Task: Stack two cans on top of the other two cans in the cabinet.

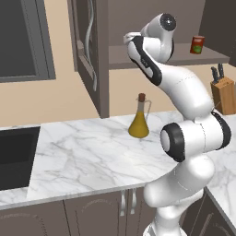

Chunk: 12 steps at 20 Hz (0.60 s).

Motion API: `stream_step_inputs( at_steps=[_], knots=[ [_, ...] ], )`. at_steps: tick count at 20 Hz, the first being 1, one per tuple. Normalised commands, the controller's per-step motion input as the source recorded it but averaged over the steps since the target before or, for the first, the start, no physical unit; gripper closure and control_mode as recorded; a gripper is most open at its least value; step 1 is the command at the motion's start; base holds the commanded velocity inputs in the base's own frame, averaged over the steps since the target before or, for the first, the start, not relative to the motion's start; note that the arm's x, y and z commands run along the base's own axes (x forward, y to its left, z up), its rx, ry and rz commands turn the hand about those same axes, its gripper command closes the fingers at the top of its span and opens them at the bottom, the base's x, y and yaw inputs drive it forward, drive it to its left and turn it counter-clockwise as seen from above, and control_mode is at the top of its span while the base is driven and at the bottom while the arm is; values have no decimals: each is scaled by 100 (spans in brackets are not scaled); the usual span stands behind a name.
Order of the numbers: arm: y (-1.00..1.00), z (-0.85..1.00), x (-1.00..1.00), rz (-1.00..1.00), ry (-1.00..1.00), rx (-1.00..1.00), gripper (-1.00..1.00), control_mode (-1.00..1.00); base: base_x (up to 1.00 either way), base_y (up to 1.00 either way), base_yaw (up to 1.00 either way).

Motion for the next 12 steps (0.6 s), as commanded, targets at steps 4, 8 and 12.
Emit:
stream_step_inputs(
  at_steps=[4, 8, 12],
  knots=[
    [-33, 21, -25, -18, 0, 0, 100, -100, 0, 0, 0],
    [-31, 23, -18, -21, 0, -1, 100, -100, 0, 0, 0],
    [-27, 19, -17, -20, -1, -8, 100, -100, 0, 0, 0]
  ],
)
